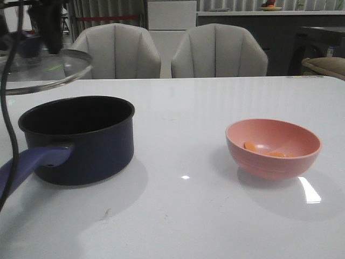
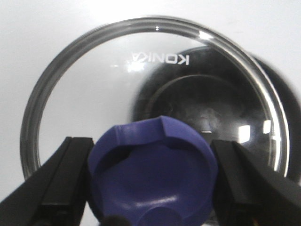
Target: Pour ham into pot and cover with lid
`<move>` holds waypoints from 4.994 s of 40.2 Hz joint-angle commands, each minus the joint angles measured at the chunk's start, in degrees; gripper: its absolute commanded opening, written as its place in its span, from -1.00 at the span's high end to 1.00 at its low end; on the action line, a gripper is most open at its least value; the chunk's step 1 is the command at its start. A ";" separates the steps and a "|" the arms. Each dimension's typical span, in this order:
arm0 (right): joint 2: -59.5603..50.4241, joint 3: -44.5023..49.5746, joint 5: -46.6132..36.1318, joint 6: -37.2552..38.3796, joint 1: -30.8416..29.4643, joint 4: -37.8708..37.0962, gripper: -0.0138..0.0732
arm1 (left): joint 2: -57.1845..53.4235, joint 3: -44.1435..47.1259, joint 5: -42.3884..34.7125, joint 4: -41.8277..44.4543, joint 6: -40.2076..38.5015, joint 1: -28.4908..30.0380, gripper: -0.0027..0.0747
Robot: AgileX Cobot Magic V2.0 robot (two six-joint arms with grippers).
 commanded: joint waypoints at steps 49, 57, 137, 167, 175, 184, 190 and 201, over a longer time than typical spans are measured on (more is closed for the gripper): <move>-1.15 -0.29 -4.47 -0.35 -0.29 -0.59 0.34 | 1.81 25.07 -23.36 -4.03 8.10 23.68 -0.53; -1.15 -0.29 -4.47 -0.35 -0.29 -0.59 0.34 | -2.48 24.76 -23.19 -4.03 8.10 22.66 -0.53; -0.88 -3.61 -9.06 0.19 -0.20 -0.59 0.34 | -92.63 67.81 -44.07 -2.97 10.59 5.36 -0.53; 31.61 -23.35 12.64 1.16 -0.20 6.02 -0.06 | -92.63 67.81 -43.74 -2.97 10.59 4.01 -0.53; 46.78 -29.87 13.95 1.16 -0.15 9.91 -0.47 | -92.63 67.81 -43.66 -2.97 10.59 4.01 -0.53; 65.45 -42.10 19.40 1.10 3.61 10.42 -0.45 | -92.63 67.81 -43.62 -2.97 10.59 4.01 -0.53; 76.52 -49.90 22.18 1.10 6.80 10.42 -0.45 | -92.63 67.81 -43.62 -2.97 10.59 4.01 -0.53; 91.22 -60.49 27.66 1.10 7.07 11.37 -0.45 | -92.63 67.81 -43.62 -2.97 10.59 4.01 -0.53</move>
